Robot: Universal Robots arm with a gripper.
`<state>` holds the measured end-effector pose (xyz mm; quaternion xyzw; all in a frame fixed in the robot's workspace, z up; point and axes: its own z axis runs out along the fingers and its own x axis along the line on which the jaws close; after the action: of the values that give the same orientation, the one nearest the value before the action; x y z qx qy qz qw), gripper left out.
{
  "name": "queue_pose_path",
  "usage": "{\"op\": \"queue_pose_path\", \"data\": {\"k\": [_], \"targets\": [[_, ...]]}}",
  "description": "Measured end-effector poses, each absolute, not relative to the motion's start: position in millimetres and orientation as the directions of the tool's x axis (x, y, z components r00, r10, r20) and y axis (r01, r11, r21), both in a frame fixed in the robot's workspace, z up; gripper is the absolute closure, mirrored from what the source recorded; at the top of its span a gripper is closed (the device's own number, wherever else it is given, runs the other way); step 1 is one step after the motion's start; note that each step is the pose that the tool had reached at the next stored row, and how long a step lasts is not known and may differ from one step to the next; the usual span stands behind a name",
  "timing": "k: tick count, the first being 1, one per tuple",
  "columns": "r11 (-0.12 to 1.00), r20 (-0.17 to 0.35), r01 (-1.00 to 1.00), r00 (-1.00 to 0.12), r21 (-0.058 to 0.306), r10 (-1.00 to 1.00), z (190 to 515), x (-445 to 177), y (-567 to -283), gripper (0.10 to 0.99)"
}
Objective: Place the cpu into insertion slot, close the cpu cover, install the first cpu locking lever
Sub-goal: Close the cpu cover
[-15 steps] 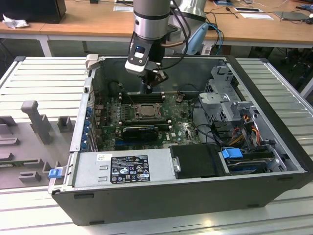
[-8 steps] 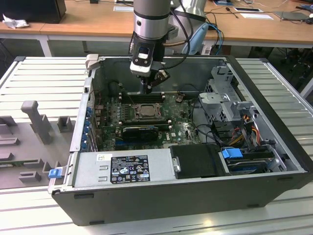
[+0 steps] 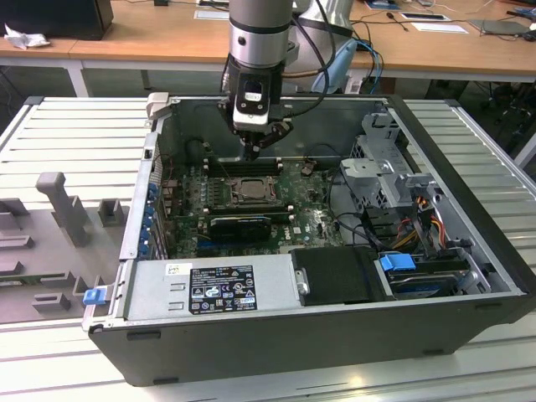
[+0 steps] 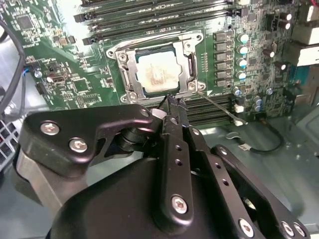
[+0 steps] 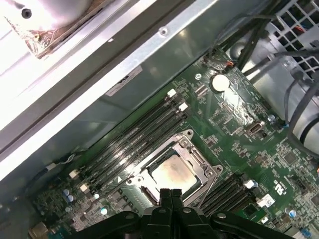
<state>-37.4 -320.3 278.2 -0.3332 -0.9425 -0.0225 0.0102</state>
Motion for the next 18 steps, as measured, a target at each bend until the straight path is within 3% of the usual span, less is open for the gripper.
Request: {"op": "queue_pose_path", "data": {"k": [18], "targets": [[0.908,0.034,0.418,-0.908,0.036,0.417,278.2,-37.4,-320.3,0.98]]}}
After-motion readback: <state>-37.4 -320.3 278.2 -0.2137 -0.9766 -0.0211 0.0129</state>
